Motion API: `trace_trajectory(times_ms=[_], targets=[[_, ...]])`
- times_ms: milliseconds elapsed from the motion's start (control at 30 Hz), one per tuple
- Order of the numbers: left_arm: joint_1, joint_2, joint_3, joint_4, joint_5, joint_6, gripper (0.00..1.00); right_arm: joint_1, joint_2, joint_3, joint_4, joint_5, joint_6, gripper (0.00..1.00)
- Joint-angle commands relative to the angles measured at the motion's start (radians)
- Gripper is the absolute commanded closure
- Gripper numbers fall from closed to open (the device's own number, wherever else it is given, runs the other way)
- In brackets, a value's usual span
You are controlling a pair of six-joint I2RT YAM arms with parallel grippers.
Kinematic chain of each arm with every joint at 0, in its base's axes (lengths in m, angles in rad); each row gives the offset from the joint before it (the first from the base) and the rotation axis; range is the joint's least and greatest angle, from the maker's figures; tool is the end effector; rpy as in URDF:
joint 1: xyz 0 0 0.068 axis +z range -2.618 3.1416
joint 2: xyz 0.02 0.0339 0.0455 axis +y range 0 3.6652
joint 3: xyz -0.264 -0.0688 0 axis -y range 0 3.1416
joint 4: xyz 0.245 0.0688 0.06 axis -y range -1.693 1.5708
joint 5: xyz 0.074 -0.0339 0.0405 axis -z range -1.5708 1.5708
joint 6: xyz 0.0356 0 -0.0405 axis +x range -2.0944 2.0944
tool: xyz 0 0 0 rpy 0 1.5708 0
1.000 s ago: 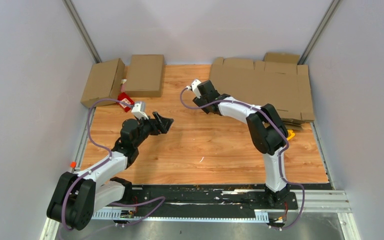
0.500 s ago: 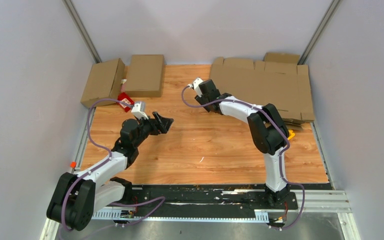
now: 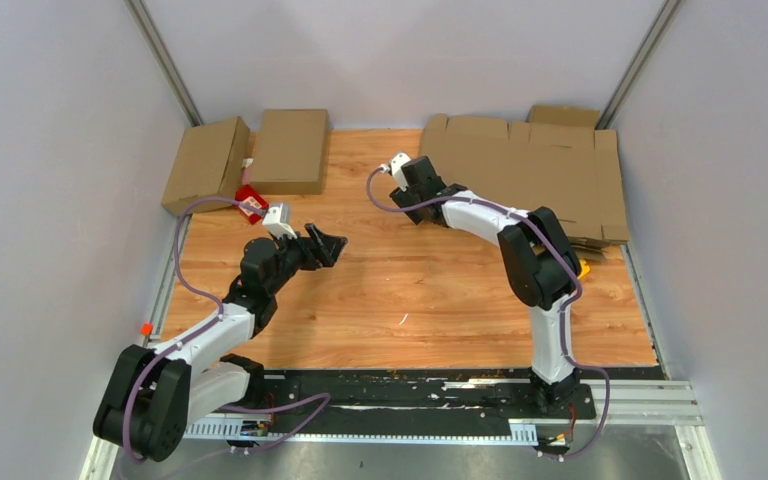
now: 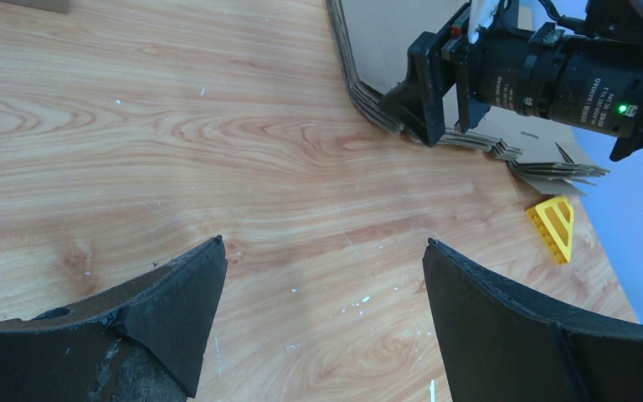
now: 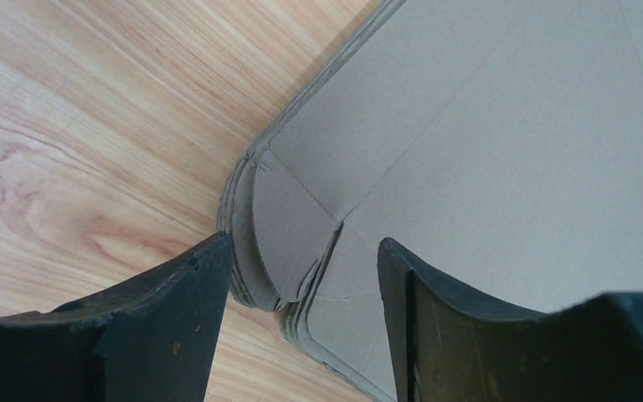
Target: Fold the paper box
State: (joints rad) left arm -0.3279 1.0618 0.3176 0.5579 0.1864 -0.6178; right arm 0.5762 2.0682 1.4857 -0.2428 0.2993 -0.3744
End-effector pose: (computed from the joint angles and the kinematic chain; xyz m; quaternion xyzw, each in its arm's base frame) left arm 0.2055 -0.0769 0.2020 -0.0519 0.7670 -0.3532 0.5331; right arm 0.3888 0.2401 0.1815 -0.3731 0.8437 -0.1019 0.3723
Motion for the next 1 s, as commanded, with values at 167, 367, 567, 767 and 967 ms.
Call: trace_trajectory(times_ms=[167,367,567,767,967], targets=[[-0.007,-0.013,0.039,0.02,0.013,0.024,0.05,-0.002,-0.095,-0.014,0.03,-0.051,0.051,0.35],[-0.006,-0.012,0.038,0.02,0.013,0.023,0.05,-0.005,-0.062,0.007,0.011,-0.01,0.04,0.39],[-0.007,-0.011,0.039,0.022,0.015,0.024,0.05,-0.006,-0.031,0.027,-0.006,0.03,0.034,0.43],[-0.006,-0.011,0.039,0.023,0.016,0.022,0.05,-0.005,-0.022,0.033,-0.014,0.026,0.031,0.43],[-0.007,-0.012,0.039,0.021,0.016,0.023,0.05,-0.004,-0.008,0.045,-0.029,0.007,0.031,0.42]])
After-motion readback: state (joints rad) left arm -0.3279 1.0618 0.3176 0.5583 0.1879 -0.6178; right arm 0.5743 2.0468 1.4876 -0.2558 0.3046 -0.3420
